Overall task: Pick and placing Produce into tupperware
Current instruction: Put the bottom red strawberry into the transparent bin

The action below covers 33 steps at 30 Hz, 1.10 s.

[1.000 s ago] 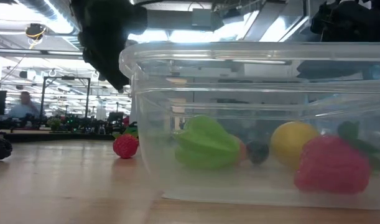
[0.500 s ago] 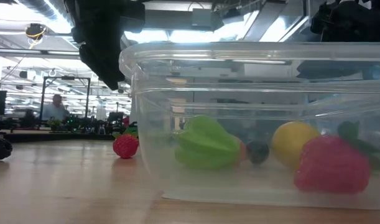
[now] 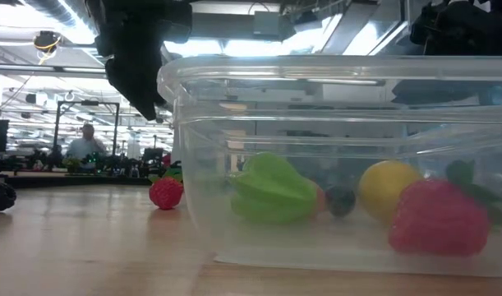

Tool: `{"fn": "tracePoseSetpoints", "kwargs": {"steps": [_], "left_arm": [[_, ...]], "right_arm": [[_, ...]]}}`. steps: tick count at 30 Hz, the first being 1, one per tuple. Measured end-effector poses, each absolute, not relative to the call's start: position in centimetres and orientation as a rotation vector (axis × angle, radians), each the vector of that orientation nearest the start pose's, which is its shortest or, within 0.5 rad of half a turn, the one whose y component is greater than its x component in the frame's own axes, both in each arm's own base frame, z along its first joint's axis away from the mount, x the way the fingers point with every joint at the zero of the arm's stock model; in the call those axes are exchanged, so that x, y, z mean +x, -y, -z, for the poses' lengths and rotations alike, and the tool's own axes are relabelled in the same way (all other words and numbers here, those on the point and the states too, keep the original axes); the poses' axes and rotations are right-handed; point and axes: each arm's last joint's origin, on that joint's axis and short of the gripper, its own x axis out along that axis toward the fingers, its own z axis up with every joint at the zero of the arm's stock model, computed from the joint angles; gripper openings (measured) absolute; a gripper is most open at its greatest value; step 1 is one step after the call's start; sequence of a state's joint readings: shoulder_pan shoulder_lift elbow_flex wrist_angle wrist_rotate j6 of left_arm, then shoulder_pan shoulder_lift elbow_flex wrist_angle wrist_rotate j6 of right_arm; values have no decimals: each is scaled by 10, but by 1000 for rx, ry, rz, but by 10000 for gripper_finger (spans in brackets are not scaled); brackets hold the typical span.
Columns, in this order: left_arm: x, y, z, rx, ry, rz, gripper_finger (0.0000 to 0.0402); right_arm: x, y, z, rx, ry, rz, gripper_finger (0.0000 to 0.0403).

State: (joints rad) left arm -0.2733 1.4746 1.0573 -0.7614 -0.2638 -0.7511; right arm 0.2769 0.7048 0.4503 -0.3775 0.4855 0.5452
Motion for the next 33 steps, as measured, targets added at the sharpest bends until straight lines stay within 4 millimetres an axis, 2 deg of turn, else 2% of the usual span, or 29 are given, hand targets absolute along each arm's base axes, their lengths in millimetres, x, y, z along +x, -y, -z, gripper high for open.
{"fn": "tracePoseSetpoints", "kwargs": {"steps": [8, 17, 21, 28, 33], "left_arm": [[281, 72, -238, -643, -926, -473, 350], [279, 70, -236, -886, -874, -649, 350], [284, 72, -226, -950, -873, -726, 350], [297, 78, -190, -989, -1004, -785, 350], [306, 82, -180, -1016, -1000, -759, 350]], "right_arm": [[145, -27, -216, 303, -509, 353, 208], [146, -28, -217, 357, -491, 347, 208], [146, -28, -217, 357, -490, 347, 208], [146, -28, -218, 358, -490, 347, 208], [146, -28, -217, 356, -492, 348, 208]]}}
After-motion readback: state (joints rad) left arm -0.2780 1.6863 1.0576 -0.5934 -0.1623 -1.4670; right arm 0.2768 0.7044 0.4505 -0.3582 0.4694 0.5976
